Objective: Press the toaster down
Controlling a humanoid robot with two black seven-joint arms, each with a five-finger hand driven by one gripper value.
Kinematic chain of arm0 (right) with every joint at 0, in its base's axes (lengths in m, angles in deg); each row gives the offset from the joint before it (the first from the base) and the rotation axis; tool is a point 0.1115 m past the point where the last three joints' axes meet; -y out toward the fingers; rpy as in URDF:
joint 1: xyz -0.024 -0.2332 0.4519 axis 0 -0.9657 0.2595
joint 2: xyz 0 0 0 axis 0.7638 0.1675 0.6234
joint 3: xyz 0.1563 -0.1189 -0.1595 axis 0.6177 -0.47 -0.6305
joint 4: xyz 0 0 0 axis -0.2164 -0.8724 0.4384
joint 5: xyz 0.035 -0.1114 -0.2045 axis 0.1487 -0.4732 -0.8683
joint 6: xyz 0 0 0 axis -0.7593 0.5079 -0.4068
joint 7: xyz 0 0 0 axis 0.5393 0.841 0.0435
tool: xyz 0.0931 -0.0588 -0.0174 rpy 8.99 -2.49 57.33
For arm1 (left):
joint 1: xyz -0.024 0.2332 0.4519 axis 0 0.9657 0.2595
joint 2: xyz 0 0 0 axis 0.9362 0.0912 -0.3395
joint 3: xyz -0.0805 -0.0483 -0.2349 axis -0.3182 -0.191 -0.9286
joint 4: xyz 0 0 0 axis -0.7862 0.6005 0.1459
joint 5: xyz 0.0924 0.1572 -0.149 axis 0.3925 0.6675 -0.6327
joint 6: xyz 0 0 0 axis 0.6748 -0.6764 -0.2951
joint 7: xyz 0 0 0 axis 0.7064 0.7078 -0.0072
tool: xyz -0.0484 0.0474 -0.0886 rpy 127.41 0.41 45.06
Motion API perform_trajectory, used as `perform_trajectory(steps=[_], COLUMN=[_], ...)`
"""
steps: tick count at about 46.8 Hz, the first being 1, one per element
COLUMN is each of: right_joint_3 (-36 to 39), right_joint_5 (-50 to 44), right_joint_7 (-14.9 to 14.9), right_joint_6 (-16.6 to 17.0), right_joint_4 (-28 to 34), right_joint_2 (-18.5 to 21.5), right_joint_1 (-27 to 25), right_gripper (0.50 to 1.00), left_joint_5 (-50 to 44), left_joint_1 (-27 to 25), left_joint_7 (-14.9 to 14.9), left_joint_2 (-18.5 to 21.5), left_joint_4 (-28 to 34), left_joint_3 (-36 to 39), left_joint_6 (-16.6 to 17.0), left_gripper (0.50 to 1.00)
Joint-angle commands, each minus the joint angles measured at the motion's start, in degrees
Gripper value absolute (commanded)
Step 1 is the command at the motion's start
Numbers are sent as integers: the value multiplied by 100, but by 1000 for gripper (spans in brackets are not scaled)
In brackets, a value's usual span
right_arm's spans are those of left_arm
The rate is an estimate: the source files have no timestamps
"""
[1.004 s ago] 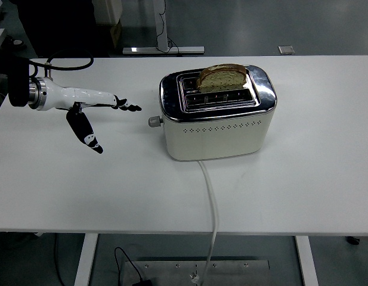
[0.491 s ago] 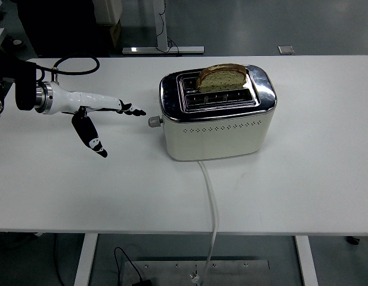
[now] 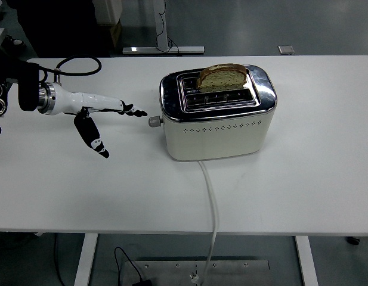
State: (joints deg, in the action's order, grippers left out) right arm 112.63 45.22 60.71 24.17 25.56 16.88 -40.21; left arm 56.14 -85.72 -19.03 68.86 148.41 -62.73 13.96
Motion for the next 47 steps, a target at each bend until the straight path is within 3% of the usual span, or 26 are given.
perform_trajectory(steps=[1,47], right_joint_3=[6,-3], right_joint_5=[-8,0], right_joint_7=[-4,-4], right_joint_6=[0,0], right_joint_4=[1,1], right_joint_2=[0,0], right_joint_1=[0,0], right_gripper=[1000,998], left_joint_5=[0,0], left_joint_1=[-7,54], left_joint_7=[2,2], left_joint_2=[0,-194], left_joint_4=[-3,-170], left_joint_3=[-1,-1], left_joint_6=[0,0], left_gripper=[1000,1000])
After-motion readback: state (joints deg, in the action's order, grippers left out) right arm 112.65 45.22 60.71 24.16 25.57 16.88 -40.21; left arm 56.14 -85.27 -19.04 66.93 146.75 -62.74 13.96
